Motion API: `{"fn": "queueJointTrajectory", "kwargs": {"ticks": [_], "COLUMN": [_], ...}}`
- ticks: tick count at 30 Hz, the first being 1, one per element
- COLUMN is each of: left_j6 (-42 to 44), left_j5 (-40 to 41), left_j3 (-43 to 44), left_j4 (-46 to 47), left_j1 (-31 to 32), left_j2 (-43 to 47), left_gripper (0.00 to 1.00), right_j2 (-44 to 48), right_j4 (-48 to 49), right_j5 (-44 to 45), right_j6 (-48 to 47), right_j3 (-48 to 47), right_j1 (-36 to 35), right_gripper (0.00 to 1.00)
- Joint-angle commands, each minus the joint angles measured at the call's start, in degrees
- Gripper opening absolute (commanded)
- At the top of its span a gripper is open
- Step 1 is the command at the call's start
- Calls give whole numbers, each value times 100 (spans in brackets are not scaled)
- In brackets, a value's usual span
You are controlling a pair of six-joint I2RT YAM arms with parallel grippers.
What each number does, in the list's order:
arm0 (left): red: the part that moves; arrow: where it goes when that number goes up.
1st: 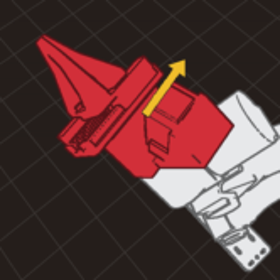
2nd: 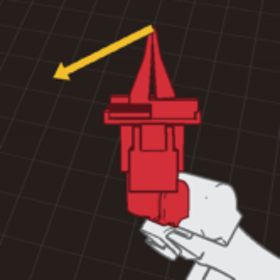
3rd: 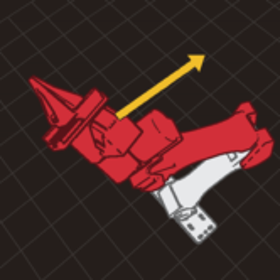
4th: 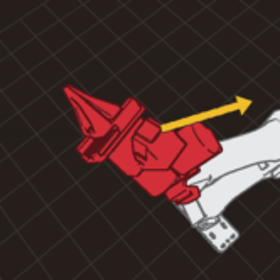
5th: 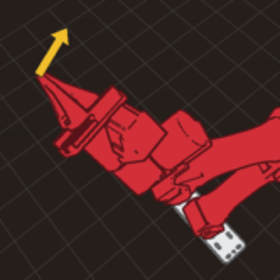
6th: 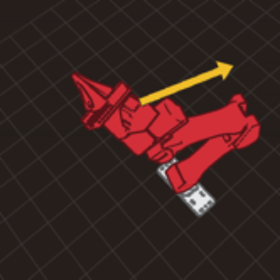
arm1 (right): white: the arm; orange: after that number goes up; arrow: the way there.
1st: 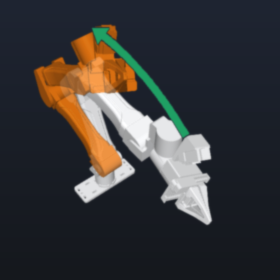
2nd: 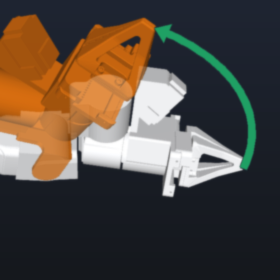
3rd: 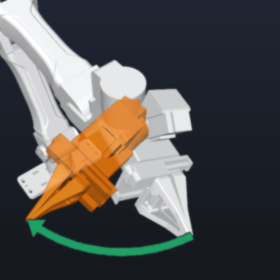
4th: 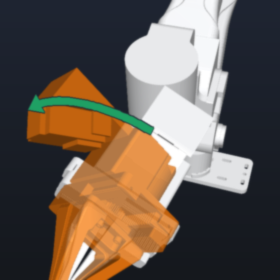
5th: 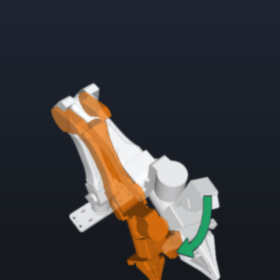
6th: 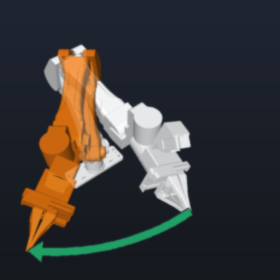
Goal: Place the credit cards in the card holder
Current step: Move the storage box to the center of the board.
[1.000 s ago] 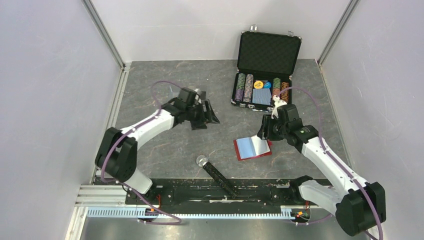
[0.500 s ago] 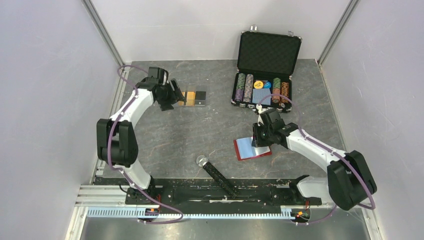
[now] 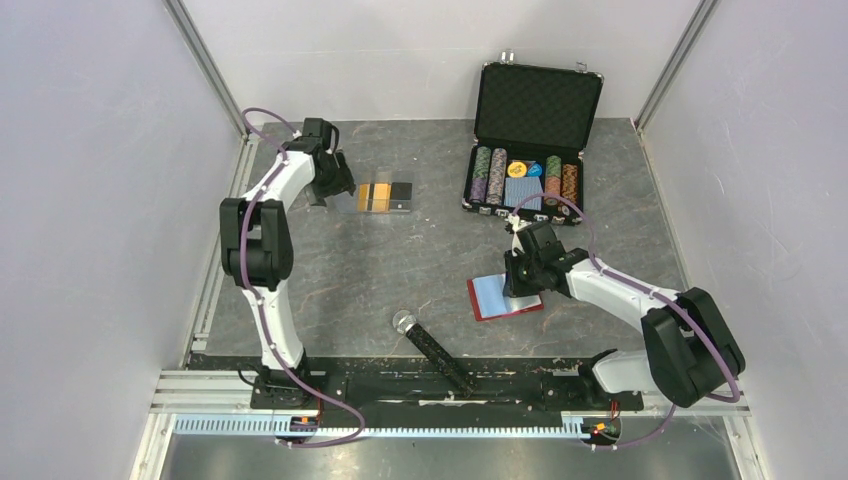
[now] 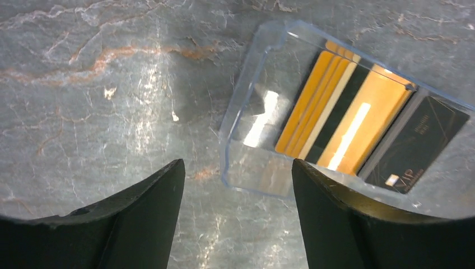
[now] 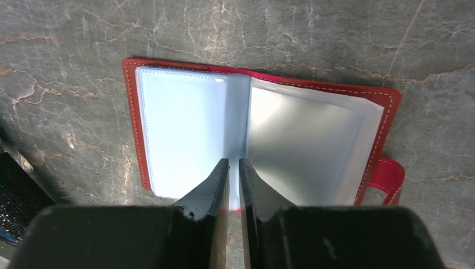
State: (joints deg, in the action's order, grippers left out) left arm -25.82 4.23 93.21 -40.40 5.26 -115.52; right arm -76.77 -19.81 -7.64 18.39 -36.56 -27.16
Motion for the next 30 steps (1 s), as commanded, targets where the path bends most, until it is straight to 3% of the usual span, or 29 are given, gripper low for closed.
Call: {"fn": "queueJointTrajectory", "kwargs": {"ticks": [1, 4, 12, 19, 26, 30], "left_j6": [460, 575, 630, 781, 844, 1051], "left_j5": [61, -212, -394, -740, -1217, -1172], "left_j3": [462, 498, -121, -896, -2394, -2708], "left_j4": [-107, -99, 52, 77, 374, 97], "left_j1": [-91, -98, -96, -89, -21, 239], "left_j2": [-355, -483, -81, 521, 1700, 2083], "left_gripper": [75, 67, 27, 3, 2, 2], "right_j2": [0, -55, 52, 186, 214, 269], "right_j4": [358, 383, 324, 200, 286, 400], "right_j5": [-263, -339, -408, -449, -541, -667], "right_j6": [46, 56, 137, 194, 289, 398], "right_j3": [64, 53, -118, -375, -372, -327], "right_j1": [-38, -86, -141, -171, -202, -241], "right_gripper": [13, 12, 13, 13, 13, 13]}}
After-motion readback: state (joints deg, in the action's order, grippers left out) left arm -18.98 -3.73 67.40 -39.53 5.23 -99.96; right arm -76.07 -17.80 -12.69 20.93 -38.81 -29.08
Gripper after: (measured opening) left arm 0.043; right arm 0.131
